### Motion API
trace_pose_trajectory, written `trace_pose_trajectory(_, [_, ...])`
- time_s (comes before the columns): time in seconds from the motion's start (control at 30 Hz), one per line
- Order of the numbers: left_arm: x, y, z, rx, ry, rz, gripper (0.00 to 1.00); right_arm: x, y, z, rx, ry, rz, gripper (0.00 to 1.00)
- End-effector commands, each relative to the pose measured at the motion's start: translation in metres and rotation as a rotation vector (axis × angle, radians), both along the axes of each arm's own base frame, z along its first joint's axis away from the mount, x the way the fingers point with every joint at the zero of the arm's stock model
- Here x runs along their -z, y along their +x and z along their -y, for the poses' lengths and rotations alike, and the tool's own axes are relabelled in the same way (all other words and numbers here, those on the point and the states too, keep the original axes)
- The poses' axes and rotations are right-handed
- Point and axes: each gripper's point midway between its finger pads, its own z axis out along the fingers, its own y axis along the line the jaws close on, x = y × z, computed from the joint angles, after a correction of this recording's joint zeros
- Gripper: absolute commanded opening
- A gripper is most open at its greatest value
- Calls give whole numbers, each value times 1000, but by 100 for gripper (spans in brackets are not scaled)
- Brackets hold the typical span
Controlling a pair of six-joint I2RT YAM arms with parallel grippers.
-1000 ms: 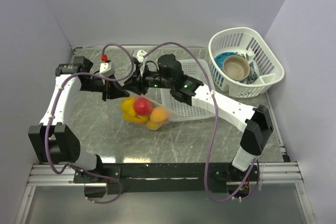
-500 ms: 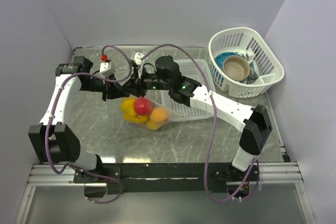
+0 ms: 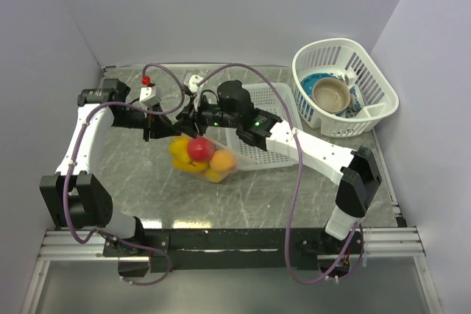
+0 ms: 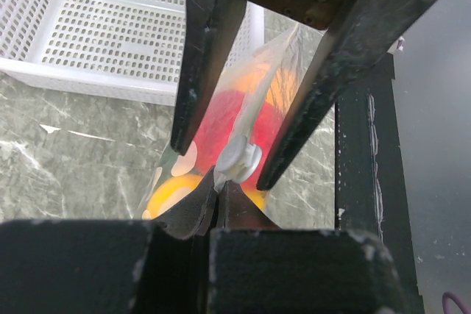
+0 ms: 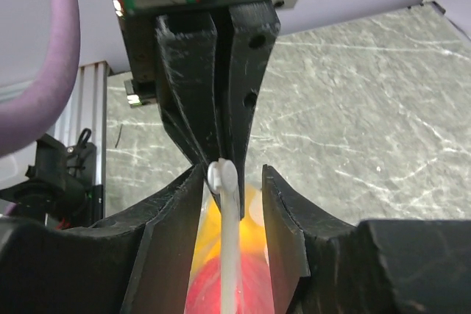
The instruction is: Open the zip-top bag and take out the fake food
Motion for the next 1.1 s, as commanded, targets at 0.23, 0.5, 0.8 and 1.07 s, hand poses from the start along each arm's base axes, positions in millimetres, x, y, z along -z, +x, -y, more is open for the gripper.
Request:
trace_pose_trajectory(0.23, [-16, -3, 3, 8, -11, 27, 1, 2, -7, -5, -25, 0, -7, 26])
trace_pose_trajectory(0.5, [-15, -3, 4, 11, -16, 19, 1, 2, -13, -4, -44, 0, -9, 11])
trace_pose_trajectory(0.8, [-15, -1, 3, 8, -13, 20, 1, 23, -7, 27, 30, -20, -35, 7])
trace_pose_trajectory(1.07, [-13, 0, 3, 8, -10, 11, 1, 38, -4, 67, 116, -25, -57, 7])
